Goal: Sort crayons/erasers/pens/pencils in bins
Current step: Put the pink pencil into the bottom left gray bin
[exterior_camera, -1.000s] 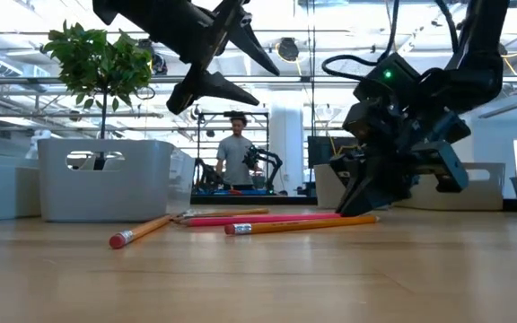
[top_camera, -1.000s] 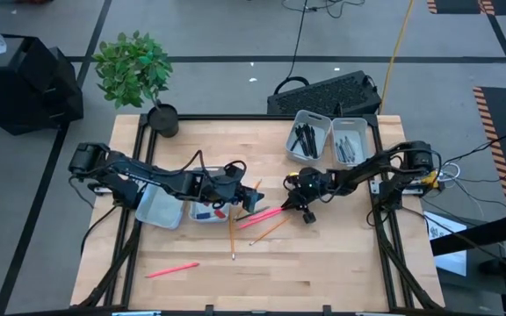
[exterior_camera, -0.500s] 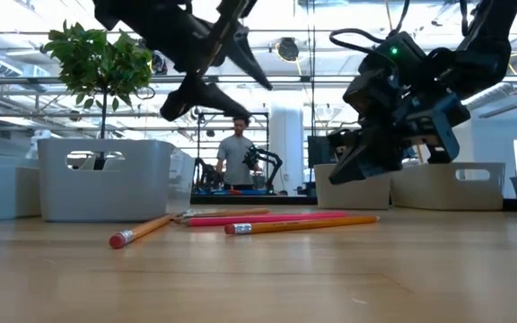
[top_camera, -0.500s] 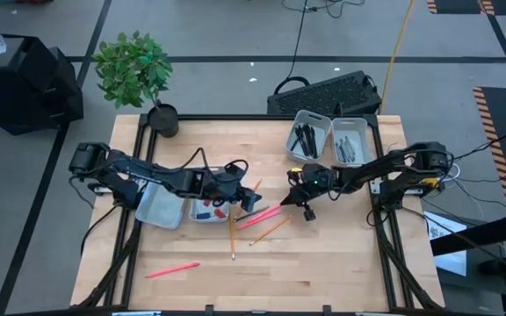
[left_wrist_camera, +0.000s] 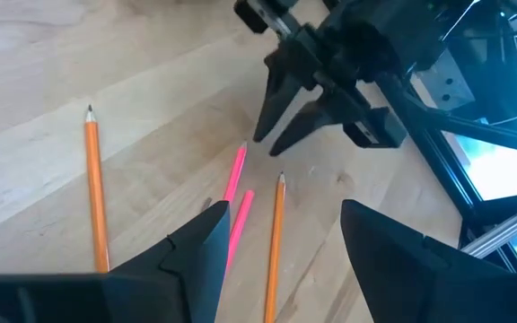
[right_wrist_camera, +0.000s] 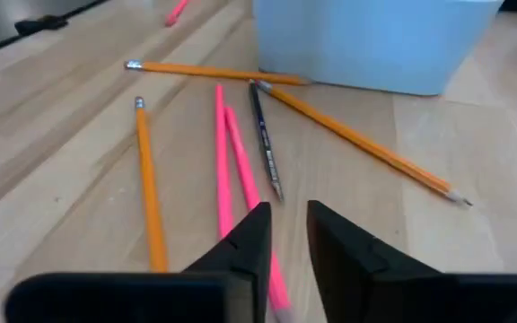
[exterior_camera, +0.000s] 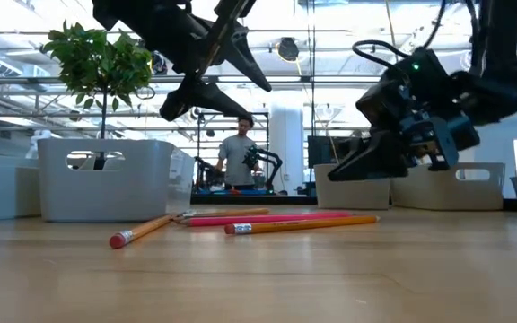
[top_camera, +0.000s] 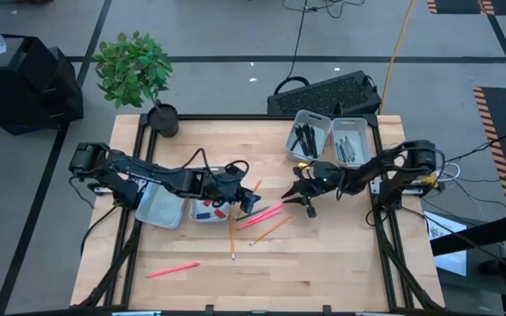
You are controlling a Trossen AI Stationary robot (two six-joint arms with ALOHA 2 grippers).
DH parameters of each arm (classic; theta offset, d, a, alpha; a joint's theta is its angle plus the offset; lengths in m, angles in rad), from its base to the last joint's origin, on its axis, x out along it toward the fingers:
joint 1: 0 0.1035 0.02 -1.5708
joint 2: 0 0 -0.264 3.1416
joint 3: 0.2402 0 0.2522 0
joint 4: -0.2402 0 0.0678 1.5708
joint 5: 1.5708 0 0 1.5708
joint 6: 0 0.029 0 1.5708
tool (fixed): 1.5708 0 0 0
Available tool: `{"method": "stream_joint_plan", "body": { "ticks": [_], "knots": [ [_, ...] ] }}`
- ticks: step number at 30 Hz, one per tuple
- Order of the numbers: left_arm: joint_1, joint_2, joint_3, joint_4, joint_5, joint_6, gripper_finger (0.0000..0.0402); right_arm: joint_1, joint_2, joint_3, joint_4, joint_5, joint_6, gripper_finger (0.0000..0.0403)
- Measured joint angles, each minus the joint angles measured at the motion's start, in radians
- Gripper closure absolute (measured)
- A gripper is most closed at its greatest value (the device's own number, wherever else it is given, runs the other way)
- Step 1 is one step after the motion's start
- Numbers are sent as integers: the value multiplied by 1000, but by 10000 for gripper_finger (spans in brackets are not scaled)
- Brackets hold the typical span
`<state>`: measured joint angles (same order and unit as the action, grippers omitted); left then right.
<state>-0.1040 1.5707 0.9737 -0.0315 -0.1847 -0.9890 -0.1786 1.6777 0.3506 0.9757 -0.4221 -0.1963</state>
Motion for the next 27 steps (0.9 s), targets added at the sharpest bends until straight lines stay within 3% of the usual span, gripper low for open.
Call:
{"method": "stream_joint_plan", "body": {
  "ticks": [12, 17, 27],
  "knots": [
    [-2, 0, 0, -1, -29, -12, 186, -9, 222, 86, 76, -111, -6, 309],
    [-17, 0, 0, -3, -28, -14, 186, -22, 313, 105, 95, -183, -17, 324],
    [-34, 0, 0, -3, -28, -1, 186, -25, 374, 105, 101, -173, -52, 377]
  ]
}}
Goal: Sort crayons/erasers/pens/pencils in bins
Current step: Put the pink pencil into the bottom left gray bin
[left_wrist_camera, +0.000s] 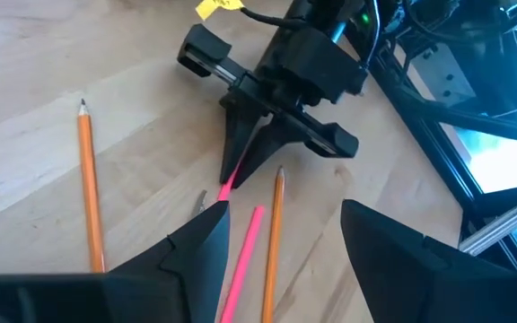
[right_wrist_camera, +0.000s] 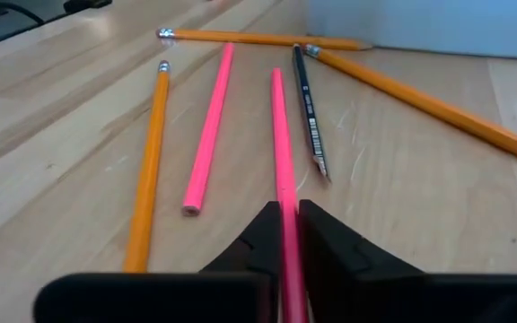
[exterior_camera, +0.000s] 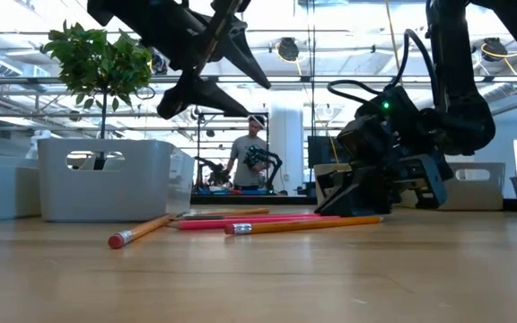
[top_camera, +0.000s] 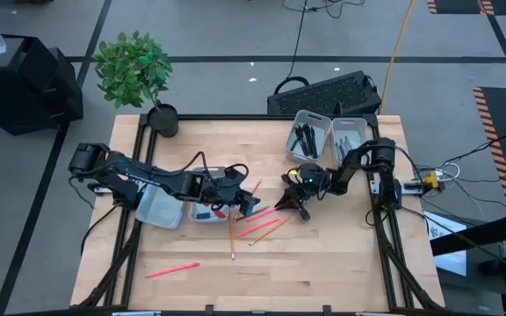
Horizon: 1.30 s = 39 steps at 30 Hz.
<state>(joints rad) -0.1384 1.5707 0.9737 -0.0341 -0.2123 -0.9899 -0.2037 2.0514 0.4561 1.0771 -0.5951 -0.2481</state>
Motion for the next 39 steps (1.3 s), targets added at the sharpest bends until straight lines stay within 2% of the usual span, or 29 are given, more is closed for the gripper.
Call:
{"method": "stream_joint_plan", "body": {
  "ticks": [10, 18, 22, 31, 39],
  "knots": [
    [-4, 0, -20, -2, 4, 55, 186, 1, 0, -1, -6, 13, -7, 385],
    [-15, 2, -21, 0, -20, 372, 186, 3, -15, -2, -8, 20, 5, 386],
    [-6, 44, -22, 5, -51, 462, 186, 4, -49, -2, -37, 26, -1, 389],
    [-14, 197, -22, 220, -53, 689, 186, 5, -146, -5, -142, 27, -13, 389],
    [-13, 260, -21, 272, -59, 708, 186, 10, -261, -8, -226, 22, -29, 389]
  ]
}}
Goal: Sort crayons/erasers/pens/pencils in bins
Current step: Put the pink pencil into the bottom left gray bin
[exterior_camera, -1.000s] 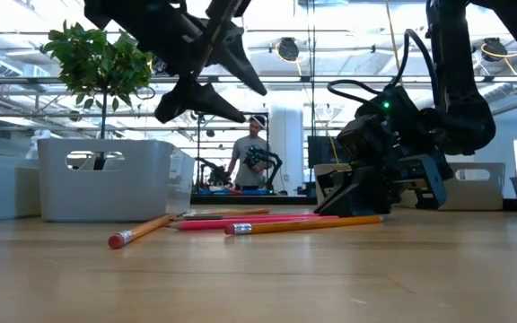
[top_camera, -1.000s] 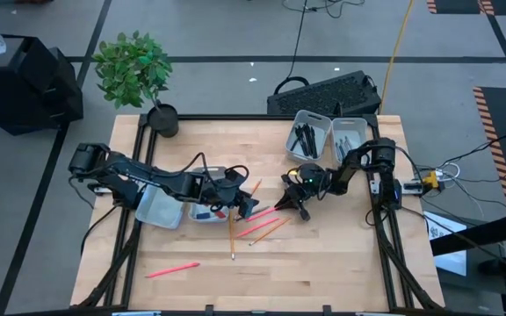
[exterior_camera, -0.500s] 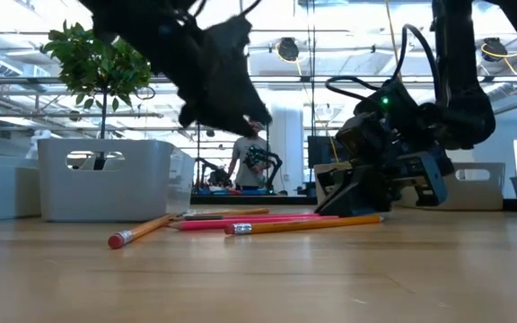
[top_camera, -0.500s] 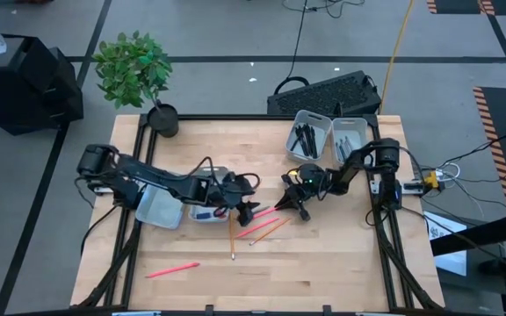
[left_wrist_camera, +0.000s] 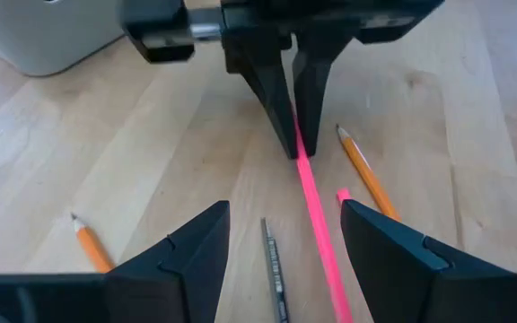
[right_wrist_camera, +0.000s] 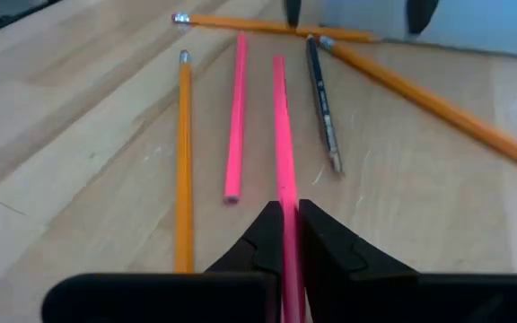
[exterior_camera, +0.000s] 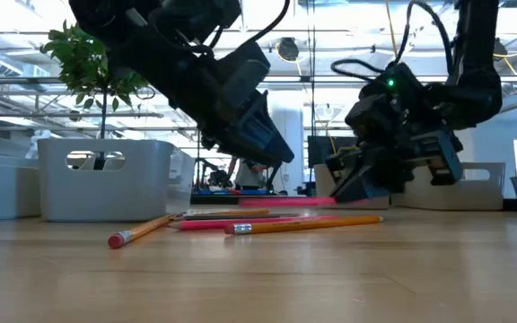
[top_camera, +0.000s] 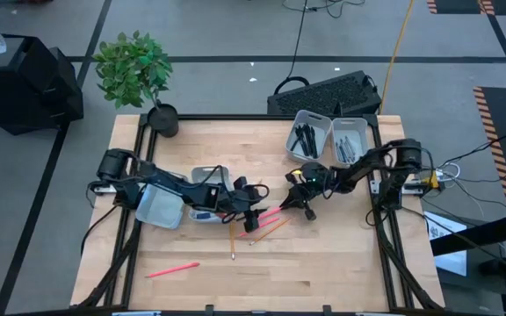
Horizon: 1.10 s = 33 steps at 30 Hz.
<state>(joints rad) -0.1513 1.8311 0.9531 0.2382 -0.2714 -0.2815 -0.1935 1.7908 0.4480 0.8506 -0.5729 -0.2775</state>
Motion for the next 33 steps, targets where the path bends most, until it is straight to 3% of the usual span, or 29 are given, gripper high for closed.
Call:
{"method": "stream_joint_plan", "body": {
  "ticks": [22, 26, 32, 33],
  "knots": [
    [14, 9, 21, -58, 13, -118, 192, 1, -210, 2, -66, 56, 55, 389],
    [13, 9, 21, -53, 19, -132, 240, 1, -223, 2, -97, 56, 55, 389],
    [14, 9, 21, -24, 72, -159, 374, 1, -224, 3, -117, 60, 54, 389],
    [15, 9, 21, -25, 80, -173, 382, 1, -224, 3, -118, 60, 54, 389]
  ]
}}
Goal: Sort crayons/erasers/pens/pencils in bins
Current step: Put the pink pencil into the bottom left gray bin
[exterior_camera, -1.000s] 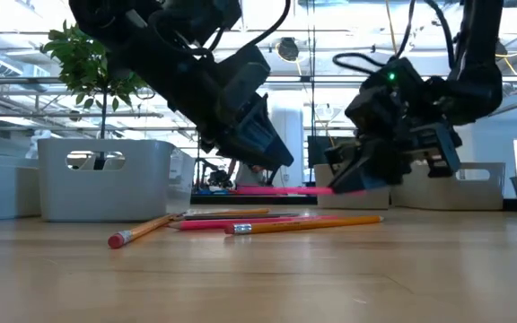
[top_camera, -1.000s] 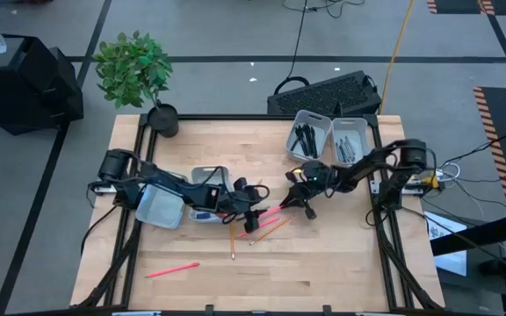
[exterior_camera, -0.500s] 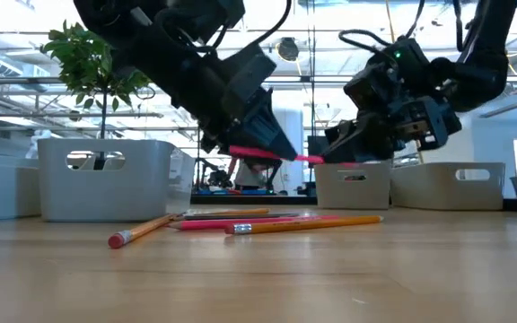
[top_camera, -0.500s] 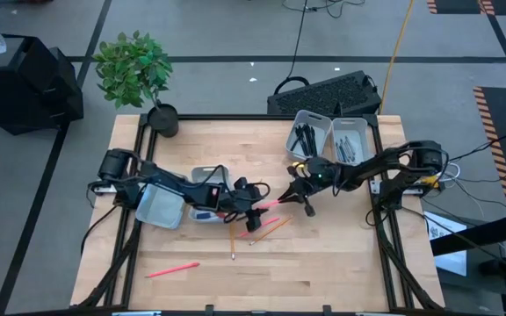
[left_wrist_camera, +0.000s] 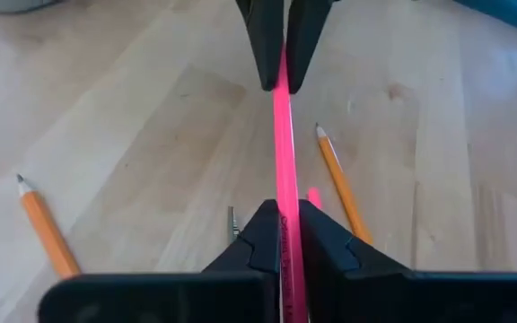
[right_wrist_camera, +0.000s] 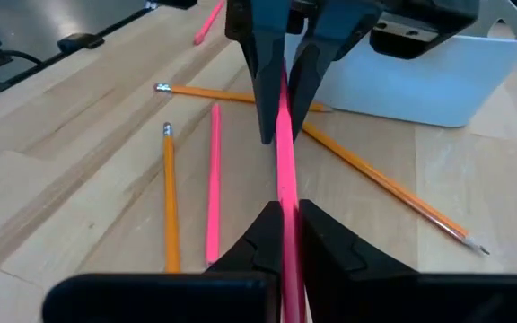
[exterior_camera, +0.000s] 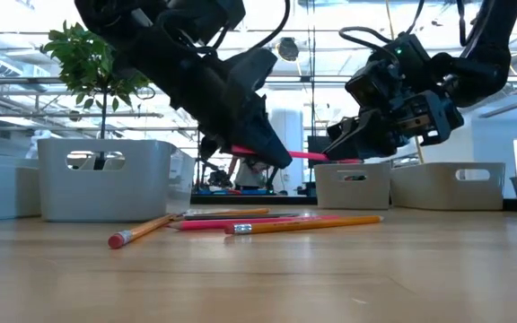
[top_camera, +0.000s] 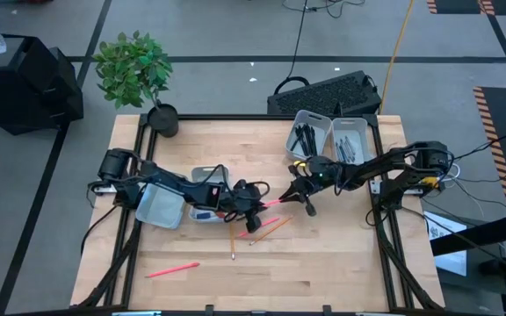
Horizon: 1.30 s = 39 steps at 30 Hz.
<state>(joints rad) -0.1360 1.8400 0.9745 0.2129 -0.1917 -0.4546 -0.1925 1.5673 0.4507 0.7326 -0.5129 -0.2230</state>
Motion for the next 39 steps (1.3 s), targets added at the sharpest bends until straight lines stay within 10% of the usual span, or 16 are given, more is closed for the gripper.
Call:
{"method": "stream_joint_plan", "body": {
  "ticks": [17, 26, 39],
  "knots": [
    [-4, -224, 0, -278, -23, -47, 382, 64, -275, 0, -23, 129, 107, 161],
    [-80, -568, 1, -853, -51, -413, 382, 64, -526, 1, -191, 307, 243, 158],
    [-397, -807, -9, -1515, -133, -1018, 382, 119, -537, 0, -330, 403, 420, 170]
  ]
}}
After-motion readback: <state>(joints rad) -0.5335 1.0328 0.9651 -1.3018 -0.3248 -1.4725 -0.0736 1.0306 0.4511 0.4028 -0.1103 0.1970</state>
